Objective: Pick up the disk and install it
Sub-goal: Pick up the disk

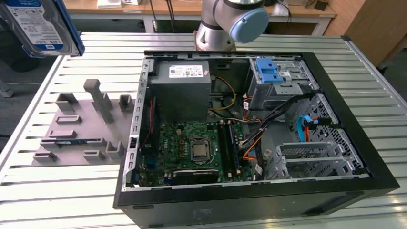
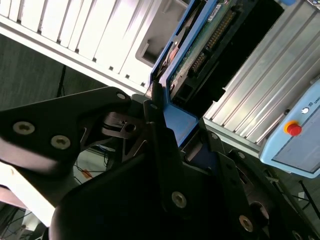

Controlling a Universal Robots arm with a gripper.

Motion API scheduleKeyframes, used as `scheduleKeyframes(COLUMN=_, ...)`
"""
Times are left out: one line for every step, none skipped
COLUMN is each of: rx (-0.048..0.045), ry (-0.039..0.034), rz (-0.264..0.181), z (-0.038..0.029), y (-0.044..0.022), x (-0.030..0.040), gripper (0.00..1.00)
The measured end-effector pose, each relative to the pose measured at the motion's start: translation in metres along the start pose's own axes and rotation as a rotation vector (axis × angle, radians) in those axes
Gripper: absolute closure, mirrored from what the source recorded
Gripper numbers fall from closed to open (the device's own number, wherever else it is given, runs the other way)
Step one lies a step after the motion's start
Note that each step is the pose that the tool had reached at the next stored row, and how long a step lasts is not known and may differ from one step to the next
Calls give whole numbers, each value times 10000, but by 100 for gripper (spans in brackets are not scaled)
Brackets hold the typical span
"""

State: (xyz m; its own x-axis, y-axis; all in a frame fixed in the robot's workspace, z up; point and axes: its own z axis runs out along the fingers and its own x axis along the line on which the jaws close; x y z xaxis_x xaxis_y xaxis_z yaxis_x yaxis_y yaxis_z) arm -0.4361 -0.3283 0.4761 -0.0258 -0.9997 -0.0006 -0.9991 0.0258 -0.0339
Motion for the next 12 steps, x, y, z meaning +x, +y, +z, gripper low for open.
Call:
scheduleKeyframes(rx=1, ry=0, rz=0, z=0, y=0, x=6, gripper=64)
scheduleKeyframes(rx=0, ry=0, rz=1, z=0, y=0, x=14, gripper=64)
scheduleKeyframes(rx=0, ry=0, rz=1, z=0, y=-1, x=23, gripper=64)
scheduleKeyframes(rx=1, ry=0, rz=1, z=1, y=-1, x=29, gripper=64)
scheduleKeyframes(rx=1, ry=-1, rz=1, z=1, y=-1, x=30, gripper=64)
scheduleKeyframes(rx=1, ry=-1, rz=1, z=0, y=-1, x=30, gripper=64)
scheduleKeyframes(rx=1, ry=0, rz=2, z=0, y=-1, x=30, gripper=64)
scheduleKeyframes(rx=1, ry=0, rz=0, z=0, y=-1, x=31, gripper=64)
scheduleKeyframes(rx=1, ry=-1, rz=1, z=0, y=-1, x=31, gripper=64)
scheduleKeyframes(rx=1, ry=-1, rz=1, z=0, y=-1, x=31, gripper=64)
scheduleKeyframes(rx=1, ry=0, rz=1, z=0, y=-1, x=31, gripper=64)
scheduleKeyframes(rx=1, ry=-1, rz=1, z=0, y=-2, x=31, gripper=64)
